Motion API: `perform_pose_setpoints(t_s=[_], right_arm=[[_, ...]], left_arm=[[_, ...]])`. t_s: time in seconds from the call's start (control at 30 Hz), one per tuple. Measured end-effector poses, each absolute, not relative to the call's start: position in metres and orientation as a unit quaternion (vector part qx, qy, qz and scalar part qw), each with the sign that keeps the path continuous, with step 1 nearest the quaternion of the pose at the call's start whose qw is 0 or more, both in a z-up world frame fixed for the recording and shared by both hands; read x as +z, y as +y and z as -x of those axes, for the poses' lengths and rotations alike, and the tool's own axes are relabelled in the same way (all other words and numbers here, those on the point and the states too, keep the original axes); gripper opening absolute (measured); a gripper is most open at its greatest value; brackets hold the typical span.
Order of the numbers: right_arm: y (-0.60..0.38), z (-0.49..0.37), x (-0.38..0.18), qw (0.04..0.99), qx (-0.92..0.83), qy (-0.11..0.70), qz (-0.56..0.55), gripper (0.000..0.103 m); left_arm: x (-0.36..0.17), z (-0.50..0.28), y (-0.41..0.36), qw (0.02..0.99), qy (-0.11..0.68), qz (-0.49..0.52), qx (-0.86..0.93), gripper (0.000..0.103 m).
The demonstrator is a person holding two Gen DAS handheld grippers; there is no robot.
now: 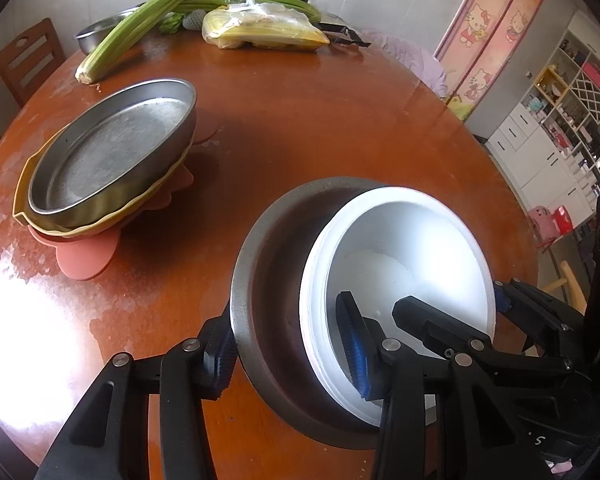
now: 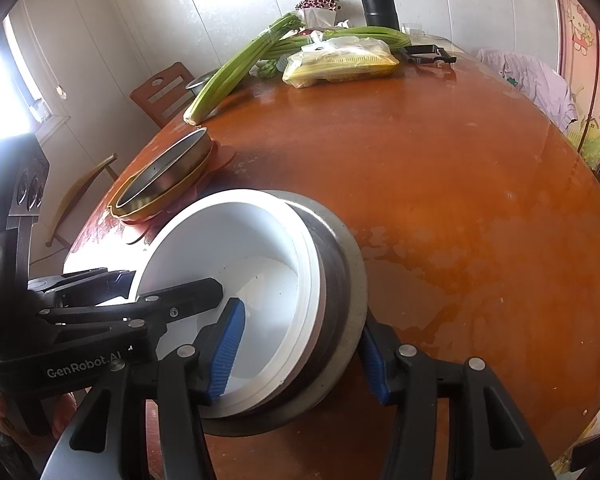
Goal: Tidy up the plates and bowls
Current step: 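Grasp the steel bowl rim with the left tool and lift the stack, then carry the steel bowl stack with the left tool over the silver pan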
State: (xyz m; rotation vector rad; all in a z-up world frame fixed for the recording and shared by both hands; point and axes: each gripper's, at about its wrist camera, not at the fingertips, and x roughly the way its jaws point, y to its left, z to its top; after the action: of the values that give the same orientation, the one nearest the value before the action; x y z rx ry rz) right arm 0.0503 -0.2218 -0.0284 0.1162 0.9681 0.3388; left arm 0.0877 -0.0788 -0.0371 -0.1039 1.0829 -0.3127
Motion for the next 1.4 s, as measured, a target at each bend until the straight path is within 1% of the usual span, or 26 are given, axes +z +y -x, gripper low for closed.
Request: perform_pose_setpoints(t_s=[0.37, 0.83, 1.4], right_arm=[[-0.218, -0.043, -0.02, 0.877, 0.165, 0.45, -0.046, 0.054], [-0.21, -0.035, 0.002, 0.886, 0.172, 0.429, -0.038, 0.054], [-0.176, -0.058, 0.029, 0.892, 0.194, 0.409, -0.021, 0.054]], left_arm=[[-0.032, -0.086, -0.073, 0.846, 0.509, 0.055, -0.146, 0.046], [-0.009, -0.08, -0.062, 0.86, 0.487, 0.059, -0.142, 0.047], [0.024, -0.094, -0.023, 0.881, 0.451, 0.068, -0.128, 0.047]])
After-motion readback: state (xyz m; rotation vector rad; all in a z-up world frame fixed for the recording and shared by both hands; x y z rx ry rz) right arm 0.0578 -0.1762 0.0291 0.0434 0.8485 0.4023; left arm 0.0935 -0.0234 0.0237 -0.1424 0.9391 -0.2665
